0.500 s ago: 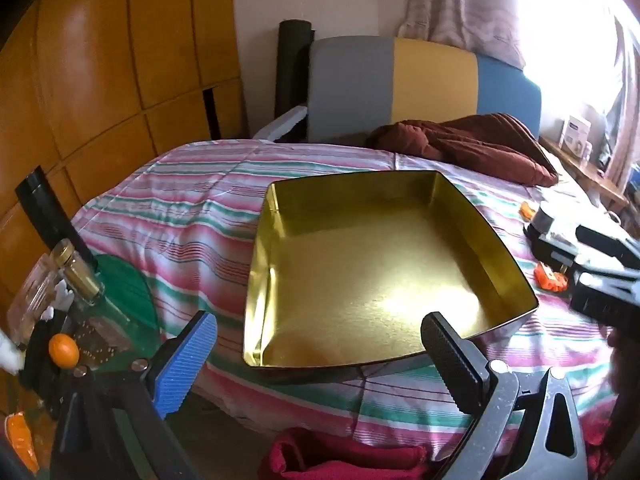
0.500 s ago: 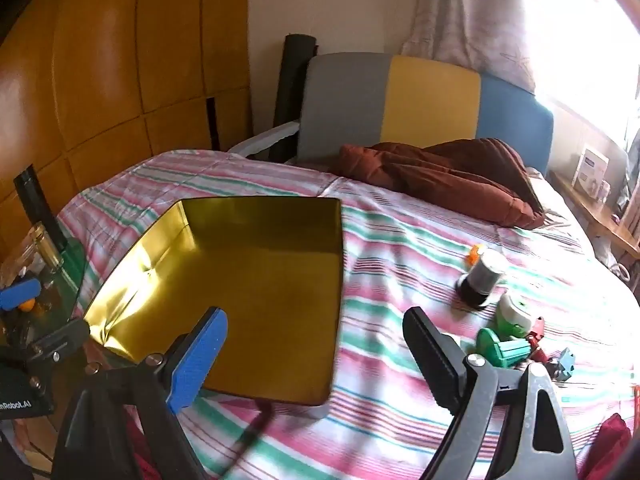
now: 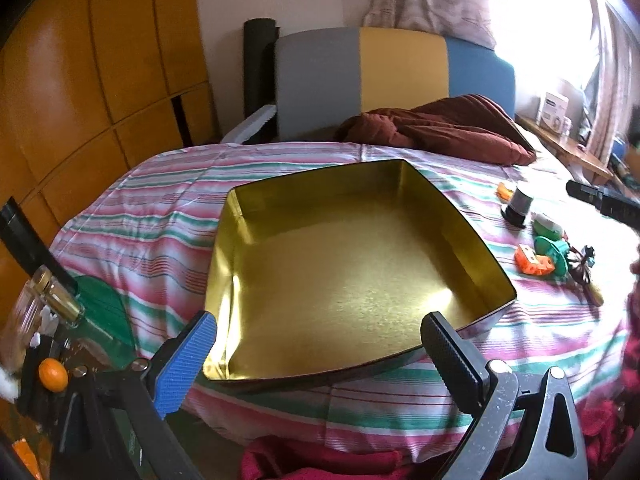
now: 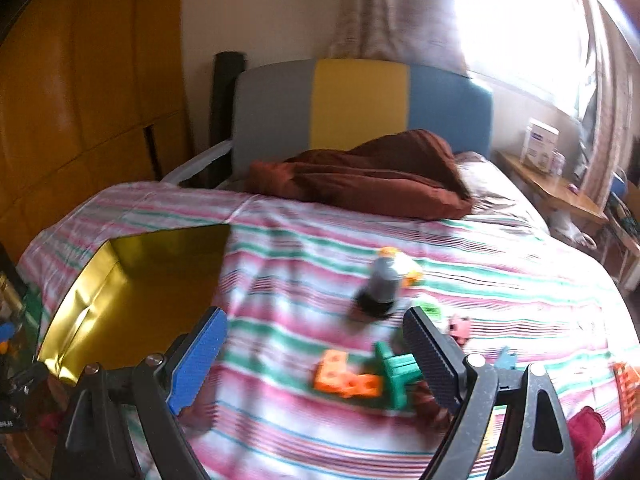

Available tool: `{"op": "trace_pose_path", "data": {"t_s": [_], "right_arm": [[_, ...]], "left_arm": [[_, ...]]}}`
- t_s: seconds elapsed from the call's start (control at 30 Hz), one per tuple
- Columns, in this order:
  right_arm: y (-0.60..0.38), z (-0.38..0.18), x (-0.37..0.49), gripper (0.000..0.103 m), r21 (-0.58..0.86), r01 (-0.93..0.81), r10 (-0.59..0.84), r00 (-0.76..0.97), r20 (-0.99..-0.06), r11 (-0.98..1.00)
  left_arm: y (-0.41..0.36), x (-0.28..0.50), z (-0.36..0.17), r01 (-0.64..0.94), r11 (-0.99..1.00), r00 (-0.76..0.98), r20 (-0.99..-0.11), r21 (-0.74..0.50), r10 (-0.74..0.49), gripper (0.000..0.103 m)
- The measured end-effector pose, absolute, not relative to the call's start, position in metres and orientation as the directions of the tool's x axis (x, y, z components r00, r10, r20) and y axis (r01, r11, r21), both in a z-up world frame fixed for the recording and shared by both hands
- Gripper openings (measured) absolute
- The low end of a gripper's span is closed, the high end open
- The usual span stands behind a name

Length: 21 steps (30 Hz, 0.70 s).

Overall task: Organize rigid objects
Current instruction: 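Move the left tool toward the orange cubes while the right approaches the brown piece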

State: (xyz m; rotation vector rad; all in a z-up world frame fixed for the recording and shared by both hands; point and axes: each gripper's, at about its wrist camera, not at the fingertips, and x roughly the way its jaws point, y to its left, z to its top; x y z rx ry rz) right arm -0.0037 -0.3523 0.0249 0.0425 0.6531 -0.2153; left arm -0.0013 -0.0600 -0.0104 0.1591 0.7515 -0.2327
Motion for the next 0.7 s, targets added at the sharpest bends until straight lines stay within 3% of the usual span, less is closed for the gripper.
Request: {"op": "trace_pose_path", "data": {"t_s": [0.2,0.47,0.7], "right_arm": [[-0.430,0.025,-0.006,0.092,0.073,0.324,-0.232,0.800,-0.553,0.943],[-0.532,-0.013,-0.006,0.097,0.108,0.510,-0.315,0.668,-0.674,0.853],[-0.563,-0.018,-0.024,0.097,0.343,0.534,-0.197,0.715,-0.671,0.773]], "left_arm": [[-0.078,0.000,-0.010,0.331,0.941,0.691,-0.697,0.069,-0.192,0.102],[-0.116,0.005,-0.009,0.434,0.897,0.664,-0.704,0.088,-0.253,0.102],[-0.176,0.008,-0.011,0.586,0.807,0.575,-0.735,0.064,-0.360,0.086]]}}
